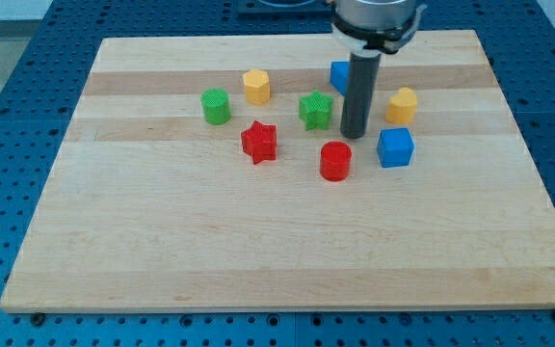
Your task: Slightly move the red circle downwards
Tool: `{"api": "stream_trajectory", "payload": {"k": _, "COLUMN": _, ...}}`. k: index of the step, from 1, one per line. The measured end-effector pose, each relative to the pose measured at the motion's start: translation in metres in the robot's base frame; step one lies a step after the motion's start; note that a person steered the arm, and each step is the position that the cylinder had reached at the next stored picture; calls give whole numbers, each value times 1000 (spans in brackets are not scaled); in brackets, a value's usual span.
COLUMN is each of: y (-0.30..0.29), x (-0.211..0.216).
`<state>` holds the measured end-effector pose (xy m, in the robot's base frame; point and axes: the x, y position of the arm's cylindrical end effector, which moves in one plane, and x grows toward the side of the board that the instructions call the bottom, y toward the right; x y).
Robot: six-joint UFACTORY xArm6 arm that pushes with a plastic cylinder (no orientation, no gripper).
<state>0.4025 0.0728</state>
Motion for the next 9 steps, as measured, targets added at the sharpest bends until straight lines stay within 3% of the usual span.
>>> {"api": "stream_trajectory", "payload": {"k": 6, "y": -34, "x": 40}}
{"api": "stream_trajectory", "payload": {"k": 9, "y": -63, "x": -3}}
